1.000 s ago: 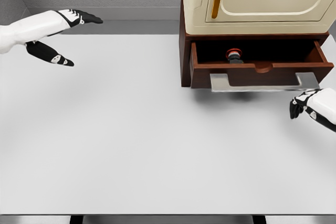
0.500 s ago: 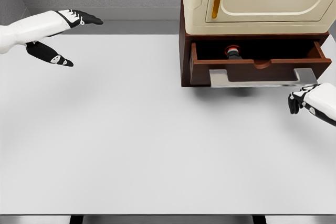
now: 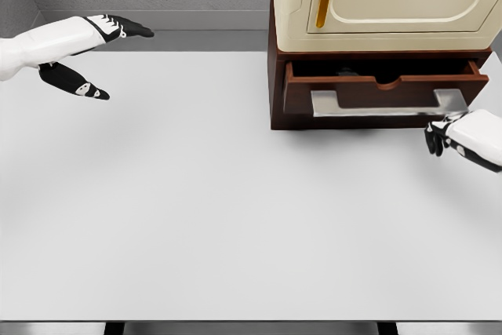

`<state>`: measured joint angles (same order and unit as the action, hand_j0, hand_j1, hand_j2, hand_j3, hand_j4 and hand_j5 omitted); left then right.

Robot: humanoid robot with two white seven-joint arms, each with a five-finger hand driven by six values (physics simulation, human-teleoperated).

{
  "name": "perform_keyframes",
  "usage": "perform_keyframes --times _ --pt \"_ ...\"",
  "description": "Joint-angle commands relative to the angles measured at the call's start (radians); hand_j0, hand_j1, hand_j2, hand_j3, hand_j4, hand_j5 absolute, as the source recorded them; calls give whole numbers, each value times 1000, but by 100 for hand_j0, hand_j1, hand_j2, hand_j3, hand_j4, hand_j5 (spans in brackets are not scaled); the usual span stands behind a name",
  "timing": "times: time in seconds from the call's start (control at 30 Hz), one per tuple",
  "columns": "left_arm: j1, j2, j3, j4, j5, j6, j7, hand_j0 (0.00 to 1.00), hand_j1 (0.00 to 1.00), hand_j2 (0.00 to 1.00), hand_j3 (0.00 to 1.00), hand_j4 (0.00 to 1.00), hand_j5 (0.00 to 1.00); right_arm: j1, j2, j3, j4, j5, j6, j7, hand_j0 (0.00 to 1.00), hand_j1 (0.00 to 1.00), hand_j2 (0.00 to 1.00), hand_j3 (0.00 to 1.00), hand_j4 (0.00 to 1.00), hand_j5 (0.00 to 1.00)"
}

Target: Put the switch into the drawer with left arm, and close the drawer with right arm

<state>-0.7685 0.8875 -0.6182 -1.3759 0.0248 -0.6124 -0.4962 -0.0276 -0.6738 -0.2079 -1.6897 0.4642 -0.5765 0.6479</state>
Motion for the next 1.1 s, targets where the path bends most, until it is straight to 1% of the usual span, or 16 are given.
perform_keyframes --times 0.0,0.17,0.2,0.3,0.5,0.53,0.73,1.07 --pt "0 -1 -2 3 6 2 1 100 100 100 100 100 100 0 2 18 -21 -274 95 -37 25 25 25 25 25 25" --pt "-2 -1 -2 3 6 2 1 100 100 100 100 100 100 -44 2 58 -13 -271 113 -37 25 25 25 25 25 25" --pt "-2 -1 -3 3 6 2 1 100 100 100 100 100 100 -55 2 68 -12 -271 135 -37 25 25 25 25 25 25" --pt "-2 -1 -2 3 6 2 1 100 100 100 100 100 100 -90 2 100 10 -251 141 -37 25 25 25 25 25 25" --pt "-2 -1 -2 3 6 2 -1 100 100 100 100 100 100 -132 2 122 38 -251 142 -37 25 25 25 25 25 25" --pt "-2 1 -2 3 4 2 1 100 100 100 100 100 100 -141 2 127 39 -251 155 -37 25 25 25 25 25 25" --pt "-2 -1 -2 4 4 2 1 100 100 100 100 100 100 -167 2 153 41 -248 172 -37 25 25 25 25 25 25" --pt "-3 1 -3 4 4 2 1 100 100 100 100 100 100 -166 2 157 44 -236 178 -37 26 26 26 26 26 26"
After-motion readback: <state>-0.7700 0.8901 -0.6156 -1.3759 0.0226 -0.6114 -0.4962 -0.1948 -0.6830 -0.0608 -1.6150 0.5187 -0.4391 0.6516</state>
